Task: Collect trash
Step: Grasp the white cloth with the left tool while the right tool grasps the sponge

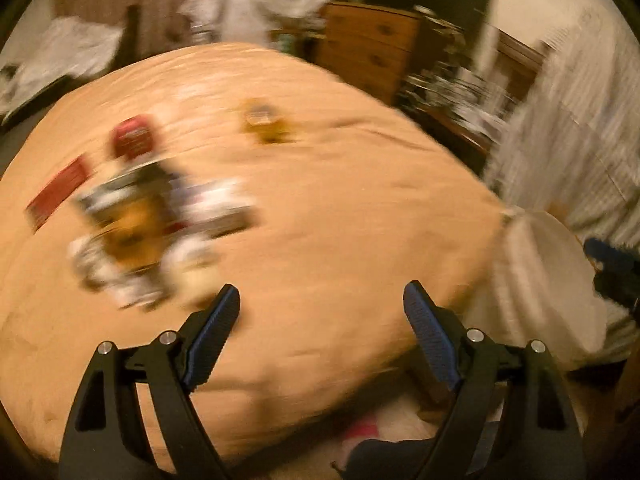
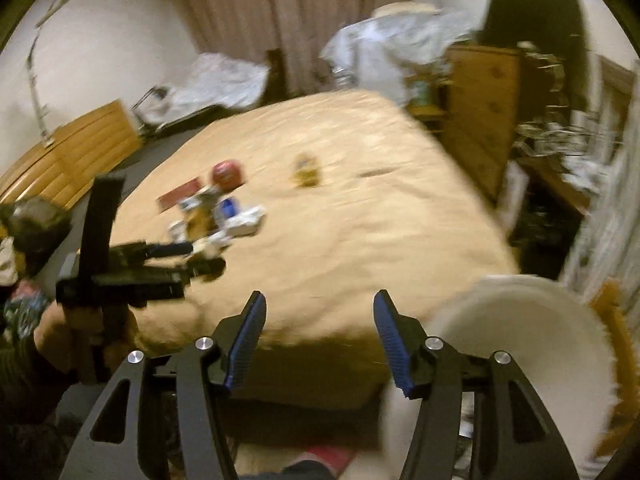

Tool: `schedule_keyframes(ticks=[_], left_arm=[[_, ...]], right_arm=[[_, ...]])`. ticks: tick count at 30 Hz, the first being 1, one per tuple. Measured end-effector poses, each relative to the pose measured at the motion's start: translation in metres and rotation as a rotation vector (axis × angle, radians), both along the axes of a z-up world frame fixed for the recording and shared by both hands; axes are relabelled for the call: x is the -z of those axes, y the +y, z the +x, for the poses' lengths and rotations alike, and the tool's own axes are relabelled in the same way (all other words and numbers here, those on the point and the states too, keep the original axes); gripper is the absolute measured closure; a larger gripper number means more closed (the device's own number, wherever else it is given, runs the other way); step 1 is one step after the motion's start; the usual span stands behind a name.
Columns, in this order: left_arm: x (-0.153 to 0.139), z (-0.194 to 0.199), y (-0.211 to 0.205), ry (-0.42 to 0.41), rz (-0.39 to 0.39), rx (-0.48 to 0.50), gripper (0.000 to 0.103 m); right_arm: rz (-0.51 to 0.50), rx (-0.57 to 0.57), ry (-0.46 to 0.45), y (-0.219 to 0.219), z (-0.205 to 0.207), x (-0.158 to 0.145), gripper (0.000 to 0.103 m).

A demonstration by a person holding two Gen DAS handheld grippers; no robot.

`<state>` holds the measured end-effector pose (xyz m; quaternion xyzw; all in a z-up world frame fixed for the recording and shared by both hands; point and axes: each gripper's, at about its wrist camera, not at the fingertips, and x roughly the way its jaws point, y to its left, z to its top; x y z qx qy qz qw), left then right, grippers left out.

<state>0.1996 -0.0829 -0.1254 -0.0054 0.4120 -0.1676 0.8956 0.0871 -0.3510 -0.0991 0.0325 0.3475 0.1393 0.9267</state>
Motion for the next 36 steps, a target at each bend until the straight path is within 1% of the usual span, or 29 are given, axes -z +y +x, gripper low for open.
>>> schedule_keyframes(ticks=[4, 5, 8, 10, 12, 14, 17, 20, 23, 26, 27, 28, 30, 32, 33, 34, 35, 36], left_arm=[[0.008, 0.009, 0.078, 0.000, -0.004, -0.150, 0.022], [0.012, 0.014, 0.102, 0.004, -0.008, -0.196, 0.022], [0.022, 0.023, 0.149, 0.007, -0.020, -0.288, 0.022], [0.029, 0.032, 0.166, 0.011, -0.020, -0.308, 0.022], [0.033, 0.042, 0.171, 0.013, -0.013, -0.303, 0.022], [0.039, 0.046, 0.172, 0.020, -0.005, -0.291, 0.022], [0.048, 0.049, 0.180, 0.029, -0.019, -0.277, 0.022], [0.056, 0.055, 0.179, 0.034, -0.030, -0.263, 0.022], [0.061, 0.064, 0.175, 0.028, -0.036, -0.244, 0.022], [0.064, 0.073, 0.174, 0.029, -0.048, -0.245, 0.022], [0.066, 0.076, 0.176, 0.032, -0.056, -0.252, 0.022], [0.067, 0.079, 0.178, 0.039, -0.070, -0.255, 0.022], [0.069, 0.084, 0.183, 0.044, -0.084, -0.263, 0.032], [0.071, 0.088, 0.184, 0.054, -0.091, -0.264, 0.047], [0.072, 0.087, 0.184, 0.053, -0.091, -0.265, 0.049], [0.073, 0.087, 0.184, 0.054, -0.093, -0.264, 0.056], [0.073, 0.087, 0.184, 0.055, -0.094, -0.262, 0.060], [0.073, 0.086, 0.185, 0.053, -0.094, -0.262, 0.062]], right_arm=[[0.009, -0.113, 0.042, 0.074, 0.034, 0.026, 0.046], [0.014, -0.128, 0.047, 0.085, 0.039, 0.029, 0.046], [0.031, -0.183, 0.060, 0.135, 0.061, 0.043, 0.046], [0.035, -0.205, 0.071, 0.160, 0.075, 0.053, 0.046], [0.033, -0.228, 0.083, 0.184, 0.088, 0.063, 0.046], [0.009, -0.239, 0.085, 0.209, 0.099, 0.073, 0.046], [-0.020, -0.228, 0.086, 0.228, 0.116, 0.085, 0.046], [-0.027, -0.201, 0.094, 0.235, 0.136, 0.095, 0.046], [-0.032, -0.188, 0.104, 0.238, 0.152, 0.104, 0.054], [-0.033, -0.171, 0.112, 0.230, 0.157, 0.112, 0.069], [-0.032, -0.167, 0.111, 0.228, 0.158, 0.113, 0.072], [-0.029, -0.165, 0.108, 0.225, 0.158, 0.114, 0.072], [-0.029, -0.169, 0.107, 0.223, 0.159, 0.115, 0.073], [-0.034, -0.172, 0.104, 0.223, 0.159, 0.116, 0.073], [-0.034, -0.173, 0.104, 0.223, 0.159, 0.116, 0.073], [-0.034, -0.174, 0.104, 0.223, 0.159, 0.117, 0.073], [-0.034, -0.174, 0.104, 0.222, 0.159, 0.118, 0.073], [-0.034, -0.173, 0.104, 0.222, 0.159, 0.118, 0.073]])
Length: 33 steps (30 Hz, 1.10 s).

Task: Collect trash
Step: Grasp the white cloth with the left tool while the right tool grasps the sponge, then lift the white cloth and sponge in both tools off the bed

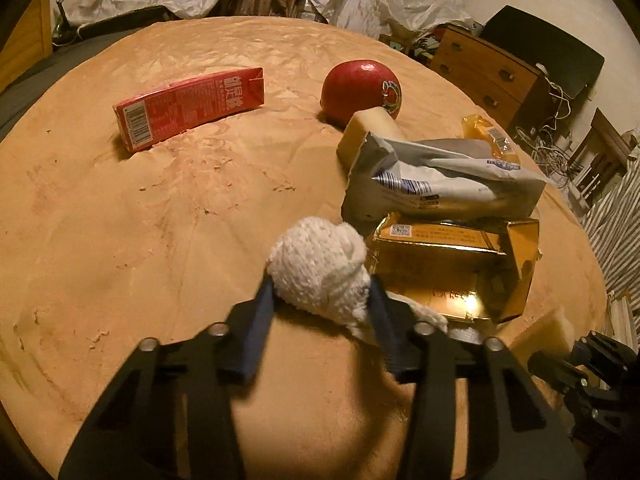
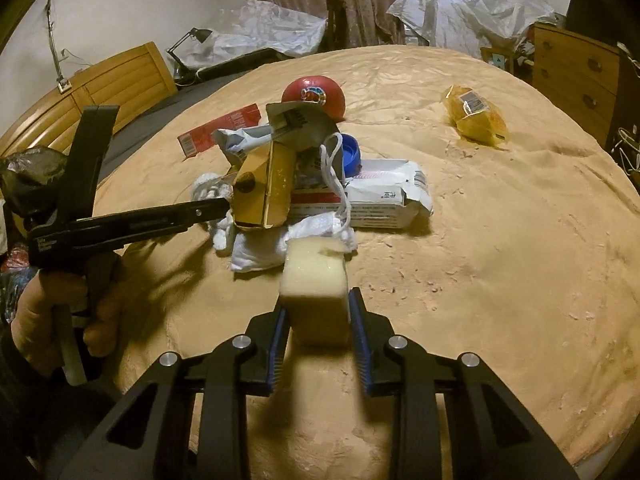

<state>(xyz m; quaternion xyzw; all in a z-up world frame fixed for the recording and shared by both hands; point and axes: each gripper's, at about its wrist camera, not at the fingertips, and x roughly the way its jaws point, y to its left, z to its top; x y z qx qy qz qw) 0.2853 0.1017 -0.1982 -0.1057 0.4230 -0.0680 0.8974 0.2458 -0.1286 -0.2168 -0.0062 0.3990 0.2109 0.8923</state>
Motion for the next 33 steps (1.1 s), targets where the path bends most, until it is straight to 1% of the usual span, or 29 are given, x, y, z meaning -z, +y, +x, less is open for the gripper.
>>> schedule_keyframes(ticks=[2, 7, 12, 17, 21, 26, 30, 33], left_arm=[[-0.001, -0.002, 0.001, -0.004, 0.001, -0.006, 0.066], [-0.012, -0.019, 0.003, -0.046, 0.027, -0.047, 0.067], [-0.041, -0.053, -0.005, -0.119, 0.090, -0.060, 0.067], [-0.072, -0.083, -0.011, -0.181, 0.086, -0.065, 0.067], [-0.100, -0.109, -0.031, -0.250, 0.129, -0.053, 0.067], [-0.128, -0.141, -0.062, -0.350, 0.183, -0.043, 0.067], [-0.140, -0.162, -0.083, -0.414, 0.229, -0.053, 0.067], [-0.145, -0.171, -0.091, -0.440, 0.250, -0.066, 0.067]], right_arm=[[-0.001, 0.002, -0.003, 0.000, 0.000, 0.000, 0.073], [-0.002, 0.012, -0.037, -0.002, -0.010, -0.009, 0.074], [0.006, 0.021, -0.098, -0.004, -0.026, -0.031, 0.074], [0.011, 0.026, -0.173, -0.007, -0.050, -0.058, 0.074], [0.030, 0.041, -0.239, -0.010, -0.072, -0.081, 0.074], [0.057, 0.078, -0.350, -0.015, -0.102, -0.115, 0.074], [0.065, 0.090, -0.410, -0.014, -0.125, -0.132, 0.074], [0.060, 0.098, -0.454, -0.012, -0.140, -0.143, 0.074]])
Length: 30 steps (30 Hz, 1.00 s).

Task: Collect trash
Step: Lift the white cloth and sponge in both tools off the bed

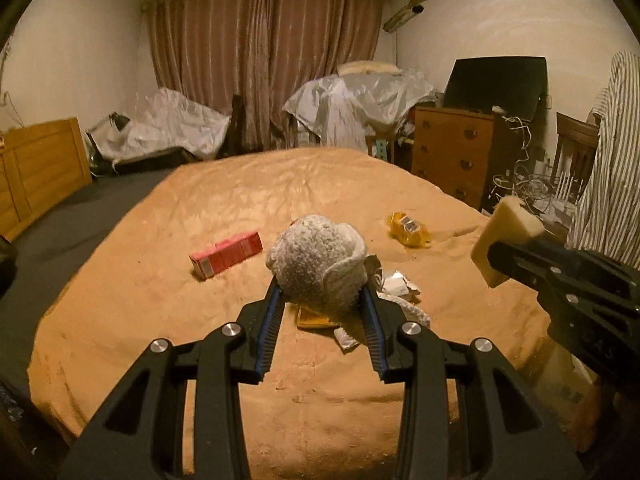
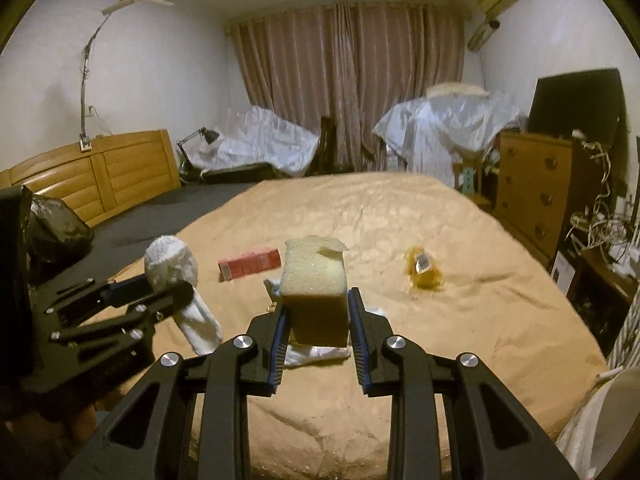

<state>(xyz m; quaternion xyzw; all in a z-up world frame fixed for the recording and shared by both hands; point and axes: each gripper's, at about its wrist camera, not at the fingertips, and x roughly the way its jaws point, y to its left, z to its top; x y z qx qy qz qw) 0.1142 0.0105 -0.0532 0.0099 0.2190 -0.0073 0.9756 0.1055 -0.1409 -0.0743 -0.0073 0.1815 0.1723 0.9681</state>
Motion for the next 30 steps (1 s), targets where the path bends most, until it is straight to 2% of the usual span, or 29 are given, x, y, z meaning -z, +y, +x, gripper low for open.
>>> schedule_keyframes(ticks=[8, 20, 30], left_arm=[[-0.013, -0.012, -0.006, -0.049, 0.019, -0.023, 0.067], [-0.019, -0.017, -0.010, -0.054, 0.011, 0.002, 0.067], [-0.029, -0.004, -0.057, -0.055, -0.005, 0.109, 0.067]], right_arm=[[-0.007, 0.020, -0.037, 0.002, -0.026, -0.014, 0.074], [-0.011, 0.031, -0.042, -0.005, -0.043, -0.027, 0.074], [-0.023, 0.134, -0.039, -0.065, -0.058, -0.047, 0.074]])
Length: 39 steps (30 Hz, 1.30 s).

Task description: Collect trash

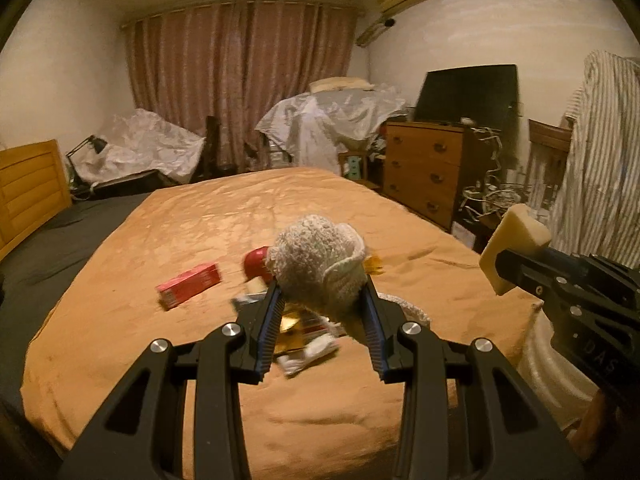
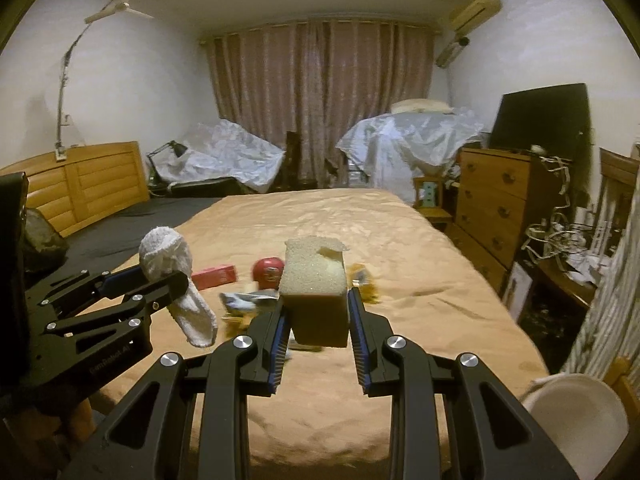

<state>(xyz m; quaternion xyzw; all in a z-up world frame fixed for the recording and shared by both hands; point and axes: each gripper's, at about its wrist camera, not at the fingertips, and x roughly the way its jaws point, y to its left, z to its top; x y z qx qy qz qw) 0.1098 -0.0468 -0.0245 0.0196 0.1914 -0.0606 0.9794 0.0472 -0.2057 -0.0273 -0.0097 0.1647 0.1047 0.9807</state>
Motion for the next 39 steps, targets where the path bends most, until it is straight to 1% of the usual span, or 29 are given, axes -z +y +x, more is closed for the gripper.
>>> schedule_keyframes(ticks=[9, 15, 19, 21, 25, 28, 31, 36, 39], left_arm=[[0.000, 0.006, -0.068, 0.012, 0.017, 0.146, 0.067], [0.006, 0.011, -0.127, 0.042, 0.027, 0.270, 0.067], [0.011, 0.011, -0.171, 0.071, 0.042, 0.364, 0.067], [0.014, 0.010, -0.191, 0.084, 0.053, 0.407, 0.067], [0.023, 0.014, -0.232, 0.137, 0.070, 0.496, 0.066], [0.034, 0.018, -0.263, 0.206, 0.082, 0.570, 0.066], [0.047, 0.023, -0.286, 0.282, 0.095, 0.632, 0.066], [0.075, 0.032, -0.316, 0.405, 0.133, 0.705, 0.066], [0.089, 0.039, -0.326, 0.455, 0.156, 0.714, 0.066]], right_arm=[[0.004, 0.126, 0.022, -0.092, -0.015, -0.009, 0.074], [-0.013, 0.240, 0.043, -0.170, -0.036, -0.015, 0.074], [-0.018, 0.307, 0.099, -0.230, -0.046, -0.012, 0.074], [-0.019, 0.330, 0.132, -0.254, -0.047, -0.006, 0.074], [0.002, 0.364, 0.228, -0.307, -0.053, 0.010, 0.074], [0.043, 0.375, 0.308, -0.343, -0.047, 0.025, 0.074], [0.061, 0.374, 0.393, -0.370, -0.040, 0.042, 0.074], [0.089, 0.347, 0.532, -0.392, -0.022, 0.072, 0.074], [0.105, 0.340, 0.582, -0.388, -0.018, 0.089, 0.074]])
